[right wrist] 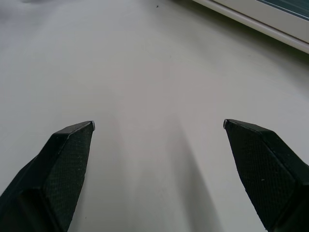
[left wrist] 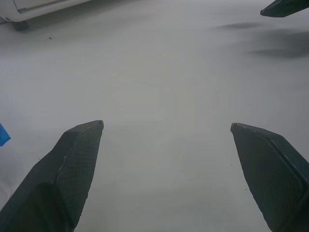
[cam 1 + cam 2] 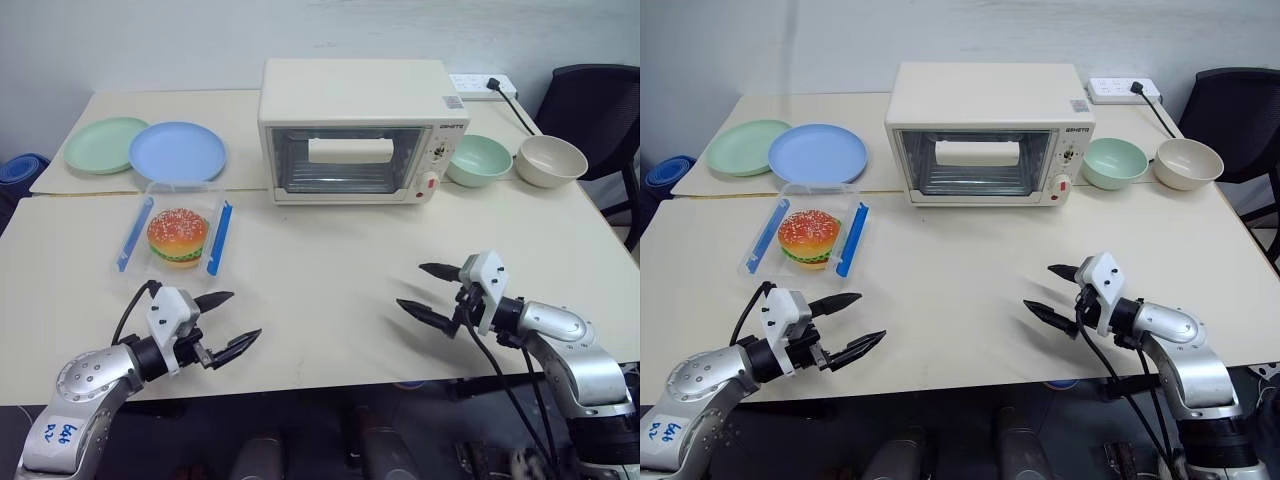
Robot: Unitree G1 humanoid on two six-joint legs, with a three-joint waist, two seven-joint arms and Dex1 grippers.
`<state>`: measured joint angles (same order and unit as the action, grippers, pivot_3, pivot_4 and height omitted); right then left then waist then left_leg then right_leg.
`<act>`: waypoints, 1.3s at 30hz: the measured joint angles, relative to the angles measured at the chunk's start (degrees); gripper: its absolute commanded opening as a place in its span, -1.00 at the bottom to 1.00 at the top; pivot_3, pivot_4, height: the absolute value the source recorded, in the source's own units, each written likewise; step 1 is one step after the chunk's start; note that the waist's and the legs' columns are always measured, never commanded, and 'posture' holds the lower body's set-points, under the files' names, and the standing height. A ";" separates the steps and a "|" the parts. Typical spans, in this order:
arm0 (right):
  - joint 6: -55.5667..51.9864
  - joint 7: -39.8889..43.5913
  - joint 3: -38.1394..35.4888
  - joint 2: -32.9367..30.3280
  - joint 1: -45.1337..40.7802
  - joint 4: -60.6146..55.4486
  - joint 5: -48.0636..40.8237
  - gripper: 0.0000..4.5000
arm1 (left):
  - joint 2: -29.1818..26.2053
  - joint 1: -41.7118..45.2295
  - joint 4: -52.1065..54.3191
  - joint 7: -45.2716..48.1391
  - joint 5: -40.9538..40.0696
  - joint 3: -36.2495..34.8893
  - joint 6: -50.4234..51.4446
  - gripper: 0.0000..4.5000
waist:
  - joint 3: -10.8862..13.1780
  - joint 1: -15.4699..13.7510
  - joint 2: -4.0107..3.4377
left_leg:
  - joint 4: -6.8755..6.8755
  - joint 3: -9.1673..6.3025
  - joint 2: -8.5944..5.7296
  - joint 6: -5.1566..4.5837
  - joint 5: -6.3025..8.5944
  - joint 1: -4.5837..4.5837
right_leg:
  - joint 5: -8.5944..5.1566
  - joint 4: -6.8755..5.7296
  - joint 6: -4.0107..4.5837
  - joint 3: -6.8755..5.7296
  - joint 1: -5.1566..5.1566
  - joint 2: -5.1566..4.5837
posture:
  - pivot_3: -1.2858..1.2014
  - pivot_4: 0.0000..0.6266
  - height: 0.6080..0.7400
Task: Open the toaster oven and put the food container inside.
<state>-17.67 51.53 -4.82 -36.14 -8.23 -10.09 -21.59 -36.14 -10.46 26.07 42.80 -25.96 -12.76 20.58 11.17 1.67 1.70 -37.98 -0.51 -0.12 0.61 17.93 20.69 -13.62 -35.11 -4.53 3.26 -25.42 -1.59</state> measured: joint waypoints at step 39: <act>1.51 -4.97 2.24 12.10 -41.22 34.16 3.33 0.99 | -12.07 20.62 3.68 2.01 -29.96 -11.66 20.90 1.00 | 0.01 0.48 0.01 | 0.05 0.25 0.10 0.08 0.10 -0.20 | -0.05 -0.23 0.07 -0.03 -0.05 0.02 | 0.03 -0.52 1.00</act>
<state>-16.16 46.57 -2.58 -24.04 -49.44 24.07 -18.26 -48.22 10.16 29.75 44.81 -55.92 -24.41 41.48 11.18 2.15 1.71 -37.93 -0.26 -0.03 0.69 18.03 20.49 -13.66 -35.34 -4.46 3.23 -25.47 -1.58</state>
